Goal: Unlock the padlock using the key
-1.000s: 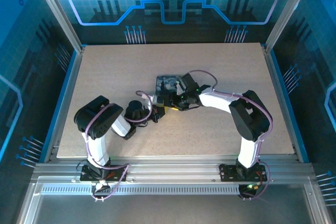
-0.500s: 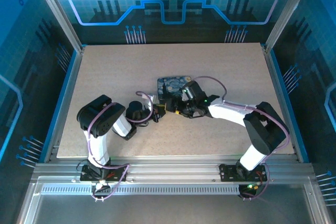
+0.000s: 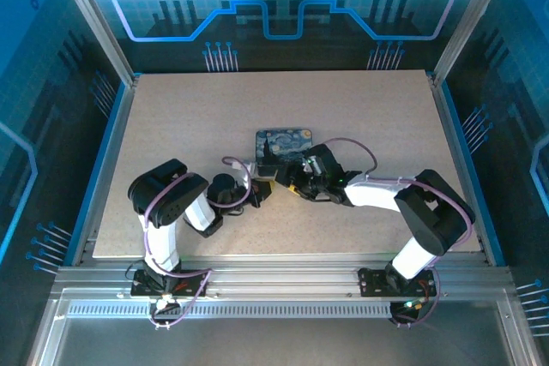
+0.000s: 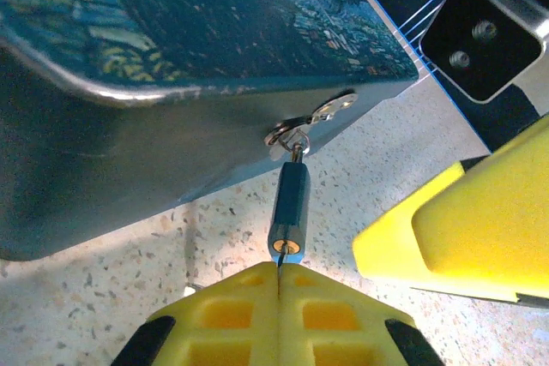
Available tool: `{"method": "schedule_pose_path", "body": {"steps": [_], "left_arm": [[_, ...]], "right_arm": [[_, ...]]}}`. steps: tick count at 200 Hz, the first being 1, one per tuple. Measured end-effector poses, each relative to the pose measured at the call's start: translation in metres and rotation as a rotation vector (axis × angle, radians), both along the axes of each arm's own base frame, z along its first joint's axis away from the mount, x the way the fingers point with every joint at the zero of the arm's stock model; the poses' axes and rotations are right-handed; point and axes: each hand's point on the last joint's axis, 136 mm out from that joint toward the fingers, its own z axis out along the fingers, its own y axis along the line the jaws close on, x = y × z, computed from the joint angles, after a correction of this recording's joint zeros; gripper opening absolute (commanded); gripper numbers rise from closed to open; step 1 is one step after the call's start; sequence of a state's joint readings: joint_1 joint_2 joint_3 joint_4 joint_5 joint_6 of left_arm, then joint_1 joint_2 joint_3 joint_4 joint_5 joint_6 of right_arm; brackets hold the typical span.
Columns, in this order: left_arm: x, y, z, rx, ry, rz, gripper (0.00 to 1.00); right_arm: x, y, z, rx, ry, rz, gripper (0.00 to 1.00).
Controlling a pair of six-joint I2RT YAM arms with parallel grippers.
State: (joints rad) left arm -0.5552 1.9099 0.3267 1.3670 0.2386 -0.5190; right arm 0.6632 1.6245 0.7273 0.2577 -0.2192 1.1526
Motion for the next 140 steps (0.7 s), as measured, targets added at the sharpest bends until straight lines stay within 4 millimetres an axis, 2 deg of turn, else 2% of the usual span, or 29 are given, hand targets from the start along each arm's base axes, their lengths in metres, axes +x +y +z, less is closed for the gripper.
{"method": "schedule_pose_path", "body": {"steps": [22, 51, 103, 140], "left_arm": [[-0.002, -0.001, 0.002, -0.007, 0.002, 0.005, 0.00], [-0.004, -0.002, 0.008, -0.019, -0.002, 0.011, 0.00], [-0.006, 0.000, 0.006, -0.007, -0.002, 0.034, 0.00], [-0.007, -0.002, 0.006, -0.002, -0.005, 0.037, 0.00]], "right_arm": [[0.004, 0.002, -0.008, 0.000, 0.005, -0.015, 0.60], [0.017, 0.009, -0.007, 0.017, -0.015, -0.039, 0.58], [0.025, 0.013, -0.009, -0.009, -0.023, -0.063, 0.37], [0.025, 0.011, -0.012, -0.046, -0.016, -0.074, 0.38]]}}
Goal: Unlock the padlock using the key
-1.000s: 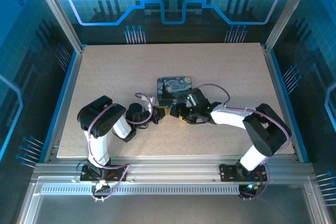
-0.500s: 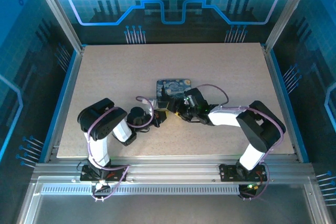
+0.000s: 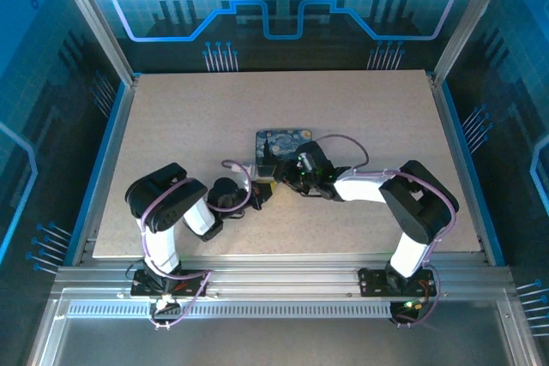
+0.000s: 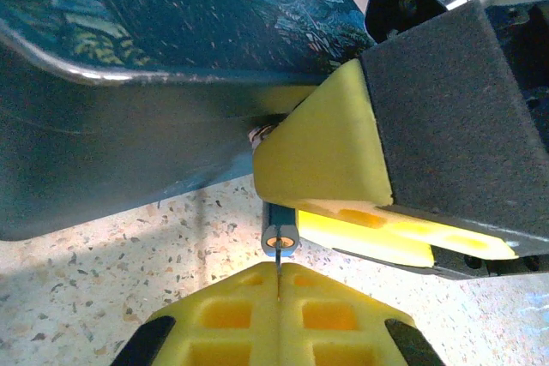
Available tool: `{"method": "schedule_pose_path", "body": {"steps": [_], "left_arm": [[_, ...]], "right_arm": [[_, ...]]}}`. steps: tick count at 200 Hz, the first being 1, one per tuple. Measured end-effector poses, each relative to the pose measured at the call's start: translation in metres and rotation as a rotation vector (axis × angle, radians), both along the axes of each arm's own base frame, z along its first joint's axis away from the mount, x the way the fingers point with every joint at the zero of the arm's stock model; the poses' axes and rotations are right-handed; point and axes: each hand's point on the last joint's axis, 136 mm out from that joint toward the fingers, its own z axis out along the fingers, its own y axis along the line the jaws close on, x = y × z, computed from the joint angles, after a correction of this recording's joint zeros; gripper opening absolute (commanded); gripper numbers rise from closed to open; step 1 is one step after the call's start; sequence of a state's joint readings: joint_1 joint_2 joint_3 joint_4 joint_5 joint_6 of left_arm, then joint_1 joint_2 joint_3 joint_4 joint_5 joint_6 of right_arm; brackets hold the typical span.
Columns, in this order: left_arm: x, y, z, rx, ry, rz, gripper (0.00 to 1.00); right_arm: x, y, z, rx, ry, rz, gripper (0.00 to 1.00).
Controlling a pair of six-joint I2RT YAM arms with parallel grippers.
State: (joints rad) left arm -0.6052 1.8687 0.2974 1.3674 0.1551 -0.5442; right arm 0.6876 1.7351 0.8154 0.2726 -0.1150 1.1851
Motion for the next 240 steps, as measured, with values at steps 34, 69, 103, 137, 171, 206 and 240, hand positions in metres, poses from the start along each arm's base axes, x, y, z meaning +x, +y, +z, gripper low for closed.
{"method": "schedule_pose_path", "body": {"steps": [34, 69, 103, 137, 171, 206, 240], "left_arm": [[0.000, 0.001, 0.000, 0.002, 0.000, 0.004, 0.00], [-0.001, 0.004, -0.001, 0.009, 0.004, 0.018, 0.00], [-0.003, 0.006, 0.000, 0.010, 0.003, 0.018, 0.18], [-0.007, 0.002, 0.006, -0.017, 0.001, -0.004, 0.39], [-0.005, 0.006, 0.010, -0.057, 0.030, 0.007, 0.45], [-0.001, 0.015, 0.009, -0.093, 0.074, 0.027, 0.45], [-0.005, 0.012, 0.010, -0.116, 0.098, 0.006, 0.43]], "right_arm": [[0.001, 0.002, -0.002, -0.012, -0.004, 0.003, 0.21], [0.003, 0.005, -0.001, 0.001, -0.009, 0.007, 0.10], [0.001, 0.007, 0.000, 0.006, -0.006, 0.014, 0.07], [0.001, 0.007, 0.000, 0.006, -0.007, 0.014, 0.06], [0.001, 0.007, 0.000, 0.009, -0.005, 0.012, 0.06], [0.001, 0.008, 0.000, 0.010, -0.006, 0.011, 0.05], [0.001, 0.008, 0.001, 0.012, -0.005, 0.010, 0.05]]}}
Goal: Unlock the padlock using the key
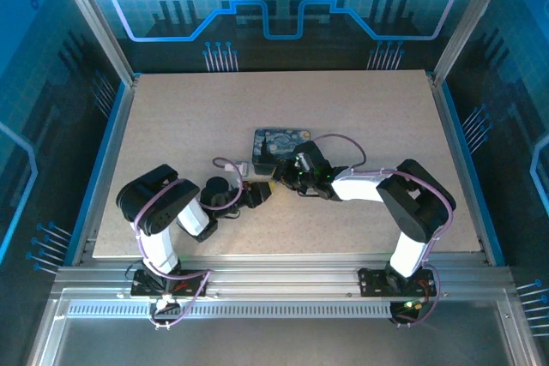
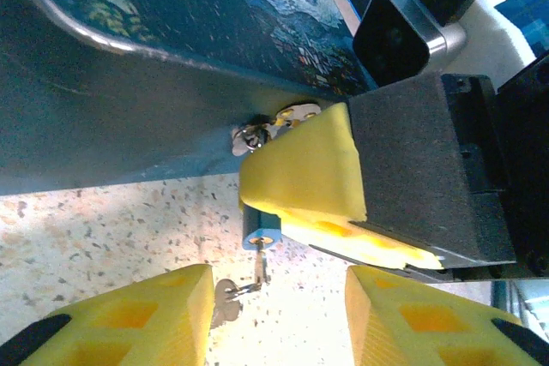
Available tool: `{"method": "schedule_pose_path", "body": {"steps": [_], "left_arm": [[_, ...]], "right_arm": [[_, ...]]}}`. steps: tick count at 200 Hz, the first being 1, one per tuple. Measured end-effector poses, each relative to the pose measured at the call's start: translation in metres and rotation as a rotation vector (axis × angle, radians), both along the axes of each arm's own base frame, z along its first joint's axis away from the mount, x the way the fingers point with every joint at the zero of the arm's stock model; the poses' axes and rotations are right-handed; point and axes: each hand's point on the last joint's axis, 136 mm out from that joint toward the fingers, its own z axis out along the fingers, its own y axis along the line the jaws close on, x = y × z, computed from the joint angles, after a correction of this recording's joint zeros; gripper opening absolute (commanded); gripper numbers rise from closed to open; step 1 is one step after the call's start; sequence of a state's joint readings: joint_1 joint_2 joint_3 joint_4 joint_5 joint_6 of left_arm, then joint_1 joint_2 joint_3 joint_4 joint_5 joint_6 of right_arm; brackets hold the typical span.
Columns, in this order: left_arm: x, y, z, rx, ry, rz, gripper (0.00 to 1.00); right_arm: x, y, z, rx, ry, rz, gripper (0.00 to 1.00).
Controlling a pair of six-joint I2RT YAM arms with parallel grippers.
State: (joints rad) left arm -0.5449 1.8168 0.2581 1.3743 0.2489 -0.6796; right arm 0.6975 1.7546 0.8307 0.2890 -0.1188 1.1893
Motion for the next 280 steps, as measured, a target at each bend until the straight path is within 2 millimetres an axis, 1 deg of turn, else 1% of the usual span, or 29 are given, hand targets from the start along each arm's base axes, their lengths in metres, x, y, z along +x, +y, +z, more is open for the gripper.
{"method": "schedule_pose_path", "body": {"steps": [32, 73, 110, 142, 165, 181, 203, 237, 280], "left_arm": [[-0.003, -0.002, -0.003, -0.003, 0.012, -0.021, 0.37], [-0.005, -0.003, -0.011, 0.010, 0.031, -0.028, 0.37], [0.001, -0.006, -0.011, 0.008, 0.027, -0.029, 0.36], [0.008, -0.010, -0.007, 0.004, 0.005, -0.031, 0.23], [0.009, -0.011, -0.010, 0.013, 0.003, -0.033, 0.21], [0.009, -0.011, -0.012, 0.020, 0.002, -0.035, 0.13], [0.009, -0.010, -0.013, 0.026, -0.002, -0.034, 0.00], [0.009, -0.010, -0.014, 0.053, -0.031, -0.033, 0.00], [0.004, -0.014, -0.014, 0.159, -0.146, -0.030, 0.00]], "right_arm": [[0.000, 0.000, 0.000, 0.000, 0.000, 0.000, 0.05], [0.000, 0.000, 0.000, 0.000, 0.000, 0.001, 0.05], [0.000, 0.000, 0.000, 0.000, 0.000, 0.001, 0.05], [0.000, 0.000, 0.000, 0.000, 0.001, 0.001, 0.05], [0.000, 0.000, 0.000, 0.000, 0.000, 0.001, 0.05], [0.000, 0.000, 0.000, 0.000, 0.001, 0.001, 0.05], [0.000, 0.000, -0.001, -0.005, -0.001, 0.002, 0.04], [0.000, -0.001, -0.001, -0.009, -0.002, 0.002, 0.01], [-0.004, -0.004, -0.002, -0.035, 0.009, 0.015, 0.00]]}}
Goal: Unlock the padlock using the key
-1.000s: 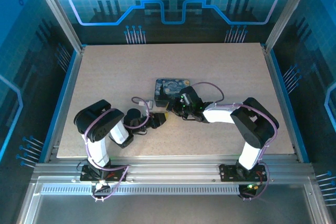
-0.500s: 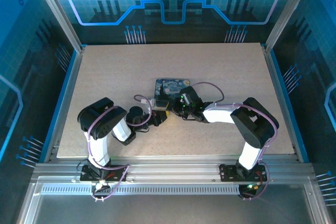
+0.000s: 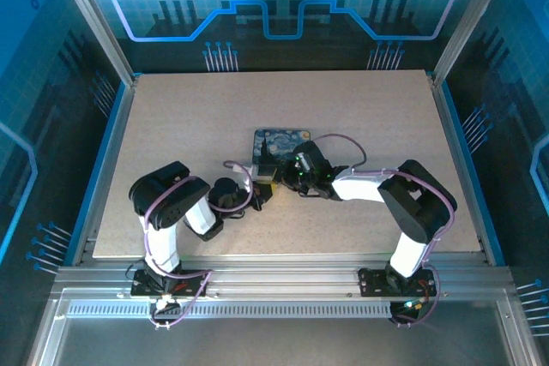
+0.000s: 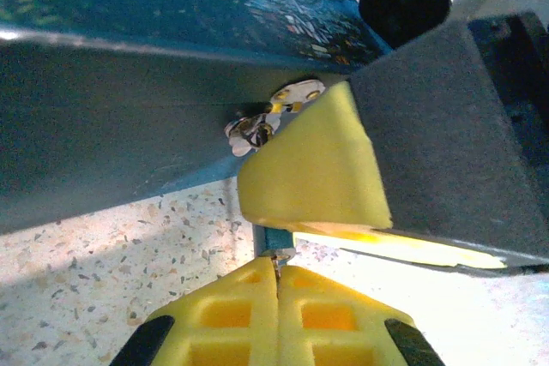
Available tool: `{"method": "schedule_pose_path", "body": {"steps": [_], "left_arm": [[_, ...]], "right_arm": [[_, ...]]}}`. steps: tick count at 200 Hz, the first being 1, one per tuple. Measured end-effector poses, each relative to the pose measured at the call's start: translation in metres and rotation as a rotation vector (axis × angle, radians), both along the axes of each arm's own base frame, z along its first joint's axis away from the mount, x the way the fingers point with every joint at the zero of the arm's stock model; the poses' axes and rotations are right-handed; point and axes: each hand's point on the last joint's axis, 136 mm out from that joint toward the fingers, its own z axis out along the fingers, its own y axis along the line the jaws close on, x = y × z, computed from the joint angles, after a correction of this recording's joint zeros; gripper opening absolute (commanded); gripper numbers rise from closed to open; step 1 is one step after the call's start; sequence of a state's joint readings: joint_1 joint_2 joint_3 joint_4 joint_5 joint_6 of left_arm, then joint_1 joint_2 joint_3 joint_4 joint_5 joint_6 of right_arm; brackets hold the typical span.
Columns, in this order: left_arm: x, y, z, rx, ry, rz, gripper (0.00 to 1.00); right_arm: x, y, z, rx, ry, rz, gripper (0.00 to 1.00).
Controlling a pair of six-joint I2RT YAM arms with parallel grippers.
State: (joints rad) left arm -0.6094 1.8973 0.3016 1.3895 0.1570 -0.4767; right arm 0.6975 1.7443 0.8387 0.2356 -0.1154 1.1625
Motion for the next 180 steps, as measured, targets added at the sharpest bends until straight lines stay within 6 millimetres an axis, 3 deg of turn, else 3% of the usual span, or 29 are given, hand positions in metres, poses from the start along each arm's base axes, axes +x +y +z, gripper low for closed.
{"method": "schedule_pose_path", "body": {"steps": [82, 101, 127, 138, 180], "left_arm": [[-0.013, -0.013, 0.002, 0.489, -0.310, -0.033, 0.00], [-0.014, -0.014, 0.001, 0.563, -0.346, -0.047, 0.00], [-0.015, -0.013, 0.001, 0.580, -0.348, -0.049, 0.00], [-0.014, -0.012, 0.000, 0.574, -0.342, -0.045, 0.00], [-0.010, 0.003, -0.002, 0.469, -0.270, -0.001, 0.00]], "right_arm": [[-0.012, -0.007, -0.002, -0.096, 0.092, 0.041, 0.00], [-0.013, -0.009, -0.002, -0.114, 0.101, 0.049, 0.09], [-0.016, -0.011, -0.001, -0.121, 0.108, 0.056, 0.43], [-0.017, -0.011, 0.003, -0.121, 0.097, 0.065, 0.52], [-0.022, -0.020, 0.038, -0.081, 0.026, 0.052, 0.58]]}}
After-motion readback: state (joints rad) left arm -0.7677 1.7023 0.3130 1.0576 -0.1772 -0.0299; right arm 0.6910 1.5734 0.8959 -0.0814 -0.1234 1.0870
